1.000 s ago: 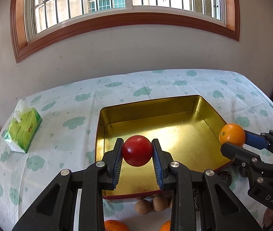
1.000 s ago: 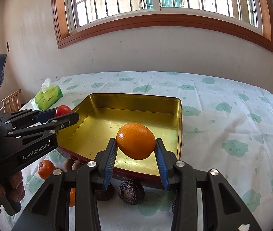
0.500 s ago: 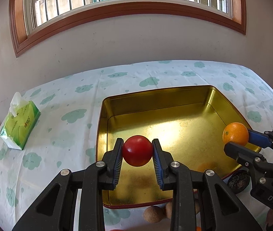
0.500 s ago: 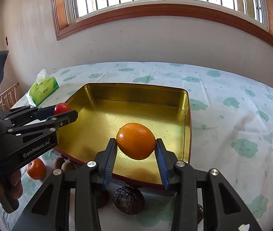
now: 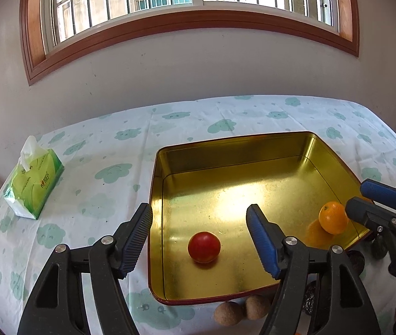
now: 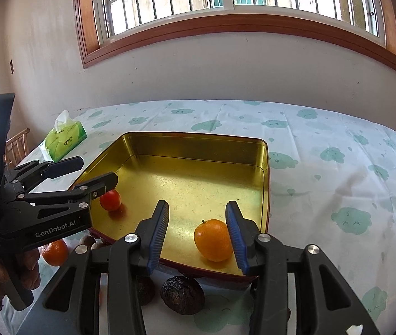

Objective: Organize fruits
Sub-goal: 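Grasp a dark round fruit with the right tool while the left tool grasps another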

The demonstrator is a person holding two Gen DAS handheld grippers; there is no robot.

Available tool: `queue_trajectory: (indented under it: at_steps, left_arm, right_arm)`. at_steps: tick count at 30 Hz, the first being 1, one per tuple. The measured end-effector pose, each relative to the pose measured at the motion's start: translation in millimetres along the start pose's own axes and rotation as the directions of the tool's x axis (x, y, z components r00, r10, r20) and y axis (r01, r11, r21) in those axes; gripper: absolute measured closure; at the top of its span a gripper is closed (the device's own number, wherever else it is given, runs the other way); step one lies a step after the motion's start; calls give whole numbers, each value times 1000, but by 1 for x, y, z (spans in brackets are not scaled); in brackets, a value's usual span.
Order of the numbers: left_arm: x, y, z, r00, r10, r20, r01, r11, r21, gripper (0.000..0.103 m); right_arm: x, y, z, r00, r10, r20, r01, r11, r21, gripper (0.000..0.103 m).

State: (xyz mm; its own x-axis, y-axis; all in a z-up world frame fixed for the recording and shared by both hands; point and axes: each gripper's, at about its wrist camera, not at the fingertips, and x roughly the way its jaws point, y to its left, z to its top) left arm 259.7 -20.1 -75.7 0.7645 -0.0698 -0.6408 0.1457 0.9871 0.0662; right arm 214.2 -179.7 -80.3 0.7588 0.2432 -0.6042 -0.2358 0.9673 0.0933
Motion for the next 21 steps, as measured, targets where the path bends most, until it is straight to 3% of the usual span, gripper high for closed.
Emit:
queue_trajectory:
  at_steps: [5,10,13,21]
  left_arm:
    - [-24,7,-5,1000,-6,18,6,1000,4,24]
    - [-58,4,-19,997,-82,13,82,997,11,24]
    - [-77,-6,-32,986,-166,1,166,986,11,24]
    - [-107,-31,-53,984,-176,11,175,981,78,24]
  right_arm:
    - [-41,-26,-15,1000,-19,25,18,999,48,56]
    - [-62,-40,-45,997,-56,-59,56,998,-12,53]
    - [-63,-46,-63,994,-67,-89,65,998,-26,53]
    - [-45,-53,-76,989,-38,-144,36,999,-15,53]
